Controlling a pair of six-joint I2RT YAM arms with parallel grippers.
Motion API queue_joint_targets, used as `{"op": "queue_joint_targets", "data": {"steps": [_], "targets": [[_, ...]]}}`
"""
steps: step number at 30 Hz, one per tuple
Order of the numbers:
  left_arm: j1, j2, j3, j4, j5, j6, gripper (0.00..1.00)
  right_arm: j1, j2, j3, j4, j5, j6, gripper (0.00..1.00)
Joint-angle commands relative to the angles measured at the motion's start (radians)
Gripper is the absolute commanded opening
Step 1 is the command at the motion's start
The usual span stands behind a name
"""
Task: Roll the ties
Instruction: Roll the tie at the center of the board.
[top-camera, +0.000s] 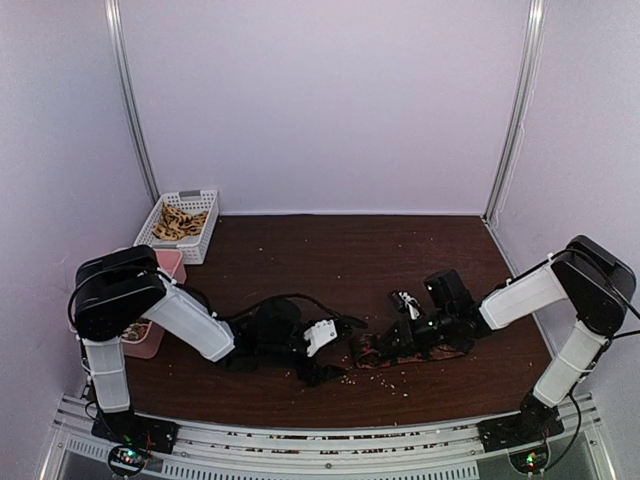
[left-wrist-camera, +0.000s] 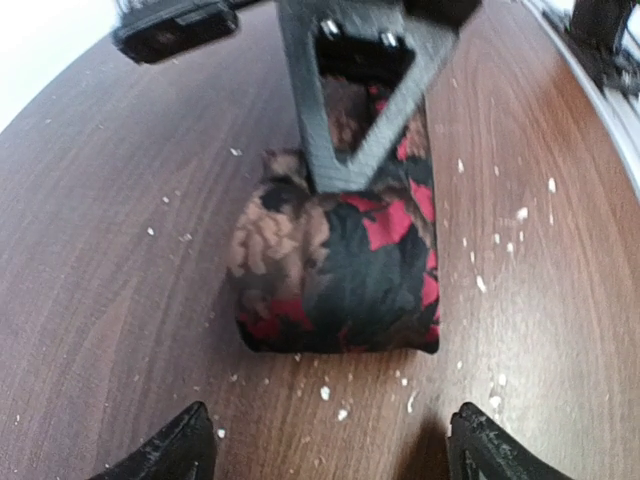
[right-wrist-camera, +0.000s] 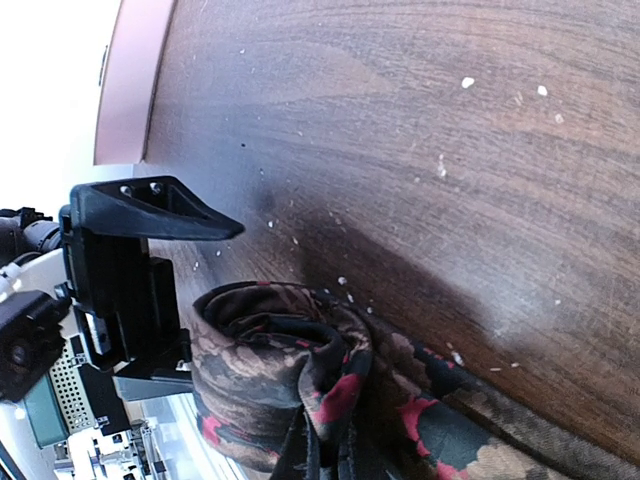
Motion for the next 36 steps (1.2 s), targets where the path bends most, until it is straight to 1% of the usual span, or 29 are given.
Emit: {"op": "queue_joint_targets", "data": {"steps": [1, 2, 3, 5, 8, 11, 15, 17, 19, 20, 23, 27, 29, 31, 36], "targets": [[-0.005, 0.059, -0.034, 0.269, -0.011, -0.137, 0.87, -0.006, 0.047, -0.064, -0.087, 0.093, -0.022, 0.0], [-0.005, 0.082, -0.035, 0.313, -0.011, -0.162, 0.89, -0.006, 0.045, -0.077, -0.075, 0.095, -0.017, 0.0], [-0.008, 0.102, -0.03, 0.346, -0.014, -0.184, 0.94, -0.005, 0.04, -0.088, -0.062, 0.098, -0.01, 0.0], [-0.019, 0.141, 0.004, 0.365, -0.02, -0.206, 0.98, -0.006, 0.03, -0.103, -0.042, 0.097, 0.005, 0.0], [-0.051, 0.193, 0.079, 0.351, -0.043, -0.21, 0.98, -0.005, 0.005, -0.095, -0.038, 0.094, 0.015, 0.0], [-0.065, 0.241, 0.14, 0.313, -0.083, -0.213, 0.98, -0.005, -0.002, -0.07, -0.072, 0.096, 0.002, 0.0], [-0.068, 0.287, 0.199, 0.204, -0.122, -0.179, 0.97, -0.001, -0.005, -0.05, -0.096, 0.091, -0.01, 0.0], [-0.068, 0.296, 0.195, 0.183, -0.141, -0.164, 0.94, 0.006, -0.01, -0.039, -0.105, 0.089, -0.008, 0.0], [-0.063, 0.3, 0.177, 0.168, -0.16, -0.158, 0.89, 0.02, -0.021, -0.025, -0.115, 0.087, -0.001, 0.0], [-0.057, 0.301, 0.167, 0.159, -0.158, -0.158, 0.85, 0.028, -0.028, -0.02, -0.117, 0.086, 0.006, 0.0], [-0.051, 0.296, 0.135, 0.152, -0.166, -0.146, 0.69, 0.057, -0.052, -0.013, -0.117, 0.08, 0.035, 0.0], [-0.051, 0.286, 0.109, 0.149, -0.164, -0.128, 0.52, 0.06, -0.088, -0.03, -0.114, 0.067, 0.066, 0.0], [-0.051, 0.283, 0.104, 0.153, -0.16, -0.124, 0.49, 0.059, -0.088, -0.028, -0.137, 0.075, 0.053, 0.0], [-0.05, 0.279, 0.104, 0.156, -0.151, -0.12, 0.52, 0.05, -0.059, -0.021, -0.151, 0.087, 0.037, 0.0], [-0.042, 0.273, 0.124, 0.137, -0.146, -0.144, 0.74, 0.023, 0.041, -0.058, -0.059, 0.09, 0.069, 0.0]]}}
